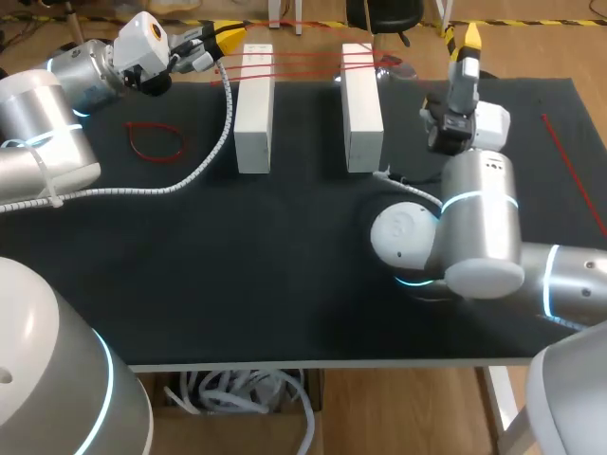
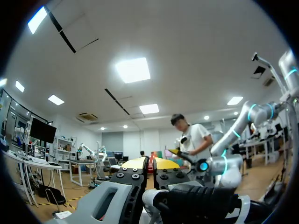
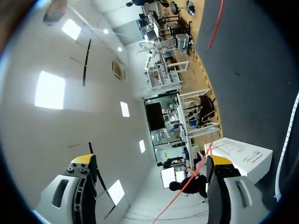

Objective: Grab the tape and strap the tape.

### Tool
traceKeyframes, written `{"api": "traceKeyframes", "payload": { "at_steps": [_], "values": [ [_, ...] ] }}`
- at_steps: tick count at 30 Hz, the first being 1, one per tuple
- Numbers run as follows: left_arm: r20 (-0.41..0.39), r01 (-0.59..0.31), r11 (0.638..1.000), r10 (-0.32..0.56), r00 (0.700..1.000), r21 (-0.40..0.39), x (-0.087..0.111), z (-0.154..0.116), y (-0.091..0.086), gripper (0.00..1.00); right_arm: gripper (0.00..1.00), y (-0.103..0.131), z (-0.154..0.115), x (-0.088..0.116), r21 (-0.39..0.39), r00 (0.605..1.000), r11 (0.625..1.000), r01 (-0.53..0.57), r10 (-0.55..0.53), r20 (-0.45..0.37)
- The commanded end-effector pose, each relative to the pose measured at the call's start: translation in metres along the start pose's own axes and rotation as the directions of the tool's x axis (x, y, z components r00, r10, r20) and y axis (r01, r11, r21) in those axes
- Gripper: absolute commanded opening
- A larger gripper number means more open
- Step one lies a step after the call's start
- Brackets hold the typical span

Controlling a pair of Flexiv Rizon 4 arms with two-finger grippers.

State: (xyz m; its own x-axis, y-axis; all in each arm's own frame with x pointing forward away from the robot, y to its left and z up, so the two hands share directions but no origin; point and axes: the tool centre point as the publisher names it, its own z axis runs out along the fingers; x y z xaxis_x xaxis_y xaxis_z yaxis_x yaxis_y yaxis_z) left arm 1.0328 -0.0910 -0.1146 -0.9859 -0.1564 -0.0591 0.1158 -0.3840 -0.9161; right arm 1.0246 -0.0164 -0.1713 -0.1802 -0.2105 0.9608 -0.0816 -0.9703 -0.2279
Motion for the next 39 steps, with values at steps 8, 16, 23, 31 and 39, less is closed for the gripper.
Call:
{"api": "traceKeyframes", "payload": {
  "at_steps": [8, 16, 23, 31, 39],
  "values": [
    [0.002, -0.003, 1.0, 0.002, 1.0, 0.003, 0.001, 0.0, 0.001, 0.0, 1.0, -0.004, 0.018, -0.004, -0.027, 0.999, 1.0, 0.015, -0.016, -0.032],
    [0.002, -0.003, 1.0, 0.002, 1.0, 0.003, 0.001, 0.0, 0.001, 0.0, 1.0, -0.019, -0.003, -0.009, 0.05, 1.0, 0.998, 0.023, -0.023, 0.003],
    [0.002, -0.003, 1.0, 0.002, 1.0, 0.003, 0.001, 0.0, 0.001, 0.0, 1.0, -0.021, -0.005, -0.019, 0.054, 0.999, 0.998, 0.04, -0.041, 0.024],
    [0.002, -0.003, 1.0, 0.002, 1.0, 0.003, 0.001, 0.0, 0.001, 0.0, 1.0, -0.021, 0.009, -0.015, 0.028, 0.999, 0.999, 0.036, -0.036, -0.005],
    [0.002, -0.003, 1.0, 0.002, 1.0, 0.003, 0.001, 0.0, 0.001, 0.0, 1.0, -0.018, 0.02, -0.009, 0.011, 0.998, 0.999, 0.048, -0.048, -0.039]
  ]
}}
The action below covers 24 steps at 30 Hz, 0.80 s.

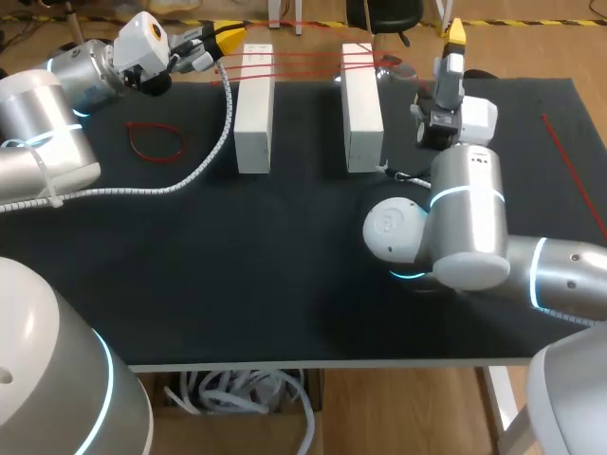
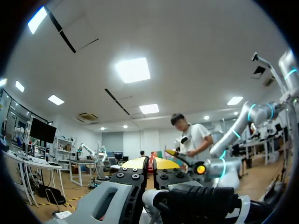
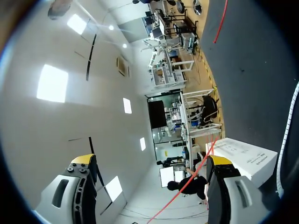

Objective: Grab the tape and strap the tape.

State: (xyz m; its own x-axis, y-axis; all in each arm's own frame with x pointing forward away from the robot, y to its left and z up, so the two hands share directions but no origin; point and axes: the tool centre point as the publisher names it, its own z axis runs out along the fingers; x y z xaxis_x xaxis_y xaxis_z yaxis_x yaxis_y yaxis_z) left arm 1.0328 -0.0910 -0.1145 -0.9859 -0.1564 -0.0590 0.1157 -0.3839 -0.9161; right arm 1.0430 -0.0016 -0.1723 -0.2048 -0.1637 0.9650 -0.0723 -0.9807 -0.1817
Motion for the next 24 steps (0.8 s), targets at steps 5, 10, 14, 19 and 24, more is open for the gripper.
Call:
{"api": "traceKeyframes", "payload": {
  "at_steps": [5, 10, 14, 19, 24],
  "values": [
    [0.002, -0.003, 1.0, 0.003, 1.0, 0.003, 0.0008, 0.0002, 0.0007, 0.0, 1.0, 0.0029, 0.0027, 0.0, -0.02, 1.0, 1.0, 0.019, -0.02, -0.022],
    [0.002, -0.003, 1.0, 0.003, 1.0, 0.003, 0.0008, 0.0002, 0.0007, 0.0, 1.0, 0.0049, 0.0022, -0.0006, -0.023, 0.999, 0.999, 0.027, -0.027, -0.02],
    [0.002, -0.003, 1.0, 0.003, 1.0, 0.003, 0.0008, 0.0002, 0.0007, 0.0, 1.0, 0.0056, 0.0027, -0.0001, -0.026, 0.999, 0.999, 0.033, -0.033, -0.028],
    [0.002, -0.003, 1.0, 0.003, 1.0, 0.003, 0.0008, 0.0002, 0.0007, 0.0, 1.0, 0.0067, 0.0056, 0.0014, -0.029, 0.999, 0.999, 0.036, -0.037, -0.034],
    [0.002, -0.003, 1.0, 0.003, 1.0, 0.003, 0.0008, 0.0002, 0.0007, 0.0, 1.0, 0.0072, 0.0102, 0.0015, -0.033, 0.998, 0.999, 0.043, -0.045, -0.042]
  ]
}}
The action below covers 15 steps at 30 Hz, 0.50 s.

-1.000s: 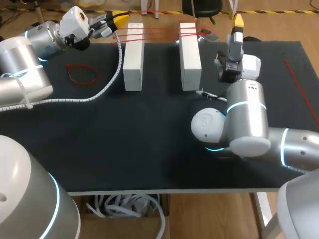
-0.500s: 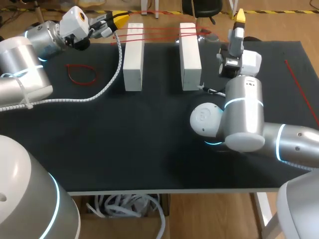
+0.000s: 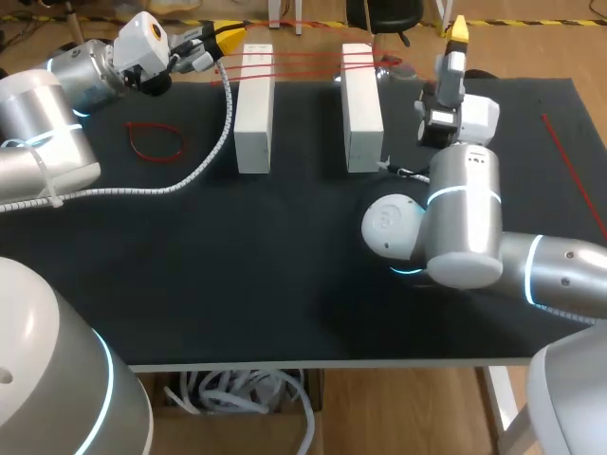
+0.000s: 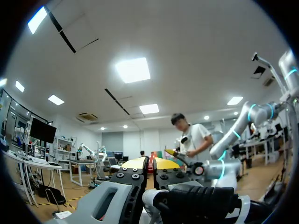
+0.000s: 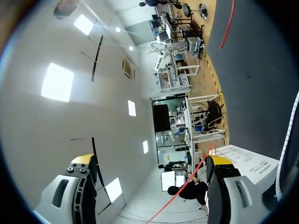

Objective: Grab the tape and strap the tape.

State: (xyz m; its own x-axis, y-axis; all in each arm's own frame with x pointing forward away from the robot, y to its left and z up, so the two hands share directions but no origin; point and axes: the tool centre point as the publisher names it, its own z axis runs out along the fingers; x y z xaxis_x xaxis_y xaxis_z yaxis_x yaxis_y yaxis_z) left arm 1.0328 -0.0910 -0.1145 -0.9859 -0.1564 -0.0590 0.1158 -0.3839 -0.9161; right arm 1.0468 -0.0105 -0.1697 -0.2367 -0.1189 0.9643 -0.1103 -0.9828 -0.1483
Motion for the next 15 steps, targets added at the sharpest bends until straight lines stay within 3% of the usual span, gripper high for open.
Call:
{"api": "traceKeyframes", "payload": {
  "at_steps": [1, 15],
  "values": [
    [0.002, -0.003, 1.0, 0.003, 1.0, 0.003, 0.001, 0.0, 0.001, 0.0, 1.0, -0.001, 0.006, -0.002, -0.003, 1.0, 1.0, 0.005, -0.005, -0.008],
    [0.002, -0.003, 1.0, 0.003, 1.0, 0.003, 0.001, 0.0, 0.001, 0.0, 1.0, -0.007, -0.004, -0.003, 0.027, 1.0, 1.0, -0.001, 0.0, 0.019]
  ]
}}
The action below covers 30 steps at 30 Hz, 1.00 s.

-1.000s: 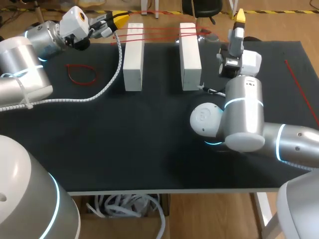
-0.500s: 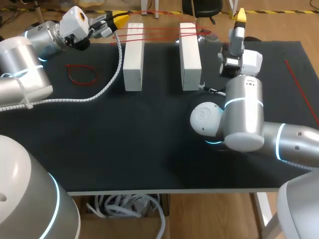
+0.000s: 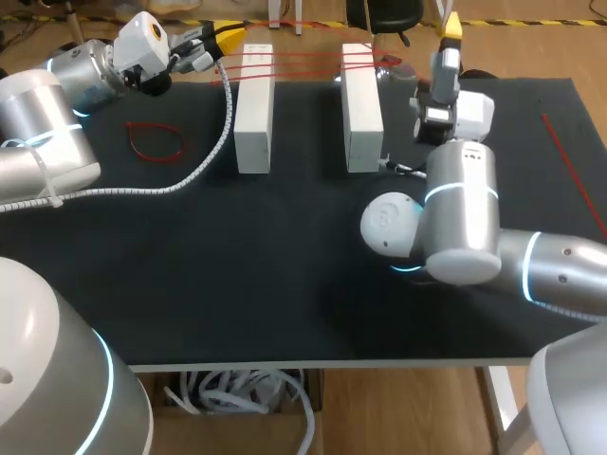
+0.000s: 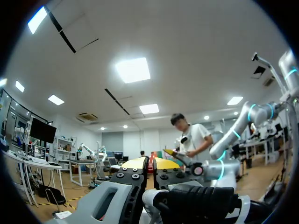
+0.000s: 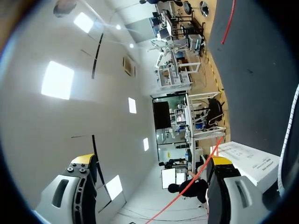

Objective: Grab the tape and strap the tape.

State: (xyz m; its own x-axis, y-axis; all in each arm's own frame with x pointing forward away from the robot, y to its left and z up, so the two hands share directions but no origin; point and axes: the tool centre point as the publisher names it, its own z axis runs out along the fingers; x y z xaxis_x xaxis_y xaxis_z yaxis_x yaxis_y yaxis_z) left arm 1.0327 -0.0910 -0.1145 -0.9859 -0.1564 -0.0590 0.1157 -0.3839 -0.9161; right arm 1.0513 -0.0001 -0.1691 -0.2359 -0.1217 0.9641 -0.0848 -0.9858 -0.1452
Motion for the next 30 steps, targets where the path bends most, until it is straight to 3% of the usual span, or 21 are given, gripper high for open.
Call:
{"api": "traceKeyframes", "payload": {
  "at_steps": [1, 11, 13, 16, 18, 30],
  "values": [
    [0.002, -0.003, 1.0, 0.003, 1.0, 0.003, 0.0007, 0.0002, 0.0007, 0.0, 1.0, 0.0036, -0.0075, -0.0018, 0.001, 1.0, 1.0, 0.004, -0.004, 0.02],
    [0.002, -0.003, 1.0, 0.003, 1.0, 0.003, 0.0007, 0.0002, 0.0007, 0.0, 1.0, 0.0036, -0.0128, -0.0031, 0.005, 0.999, 1.0, 0.003, -0.004, 0.032],
    [0.002, -0.003, 1.0, 0.003, 1.0, 0.003, 0.0007, 0.0002, 0.0007, 0.0, 0.46, 0.0037, -0.0133, -0.0028, 0.005, 0.999, 1.0, 0.006, -0.006, 0.034],
    [0.002, -0.003, 1.0, 0.003, 1.0, 0.003, 0.0007, 0.0002, 0.0007, 0.0, 0.28, 0.0038, -0.0136, -0.0025, 0.006, 0.999, 1.0, 0.009, -0.009, 0.035],
    [0.002, -0.003, 1.0, 0.003, 1.0, 0.003, 0.0007, 0.0002, 0.0007, 0.0, 0.02, 0.0039, -0.0137, -0.0025, 0.005, 0.999, 1.0, 0.011, -0.011, 0.035],
    [0.002, -0.003, 1.0, 0.003, 1.0, 0.003, 0.0007, 0.0002, 0.0007, 0.0, 0.0, 0.0061, -0.0117, -0.0005, 0.006, 1.0, 1.0, 0.007, -0.007, 0.023]
  ]
}}
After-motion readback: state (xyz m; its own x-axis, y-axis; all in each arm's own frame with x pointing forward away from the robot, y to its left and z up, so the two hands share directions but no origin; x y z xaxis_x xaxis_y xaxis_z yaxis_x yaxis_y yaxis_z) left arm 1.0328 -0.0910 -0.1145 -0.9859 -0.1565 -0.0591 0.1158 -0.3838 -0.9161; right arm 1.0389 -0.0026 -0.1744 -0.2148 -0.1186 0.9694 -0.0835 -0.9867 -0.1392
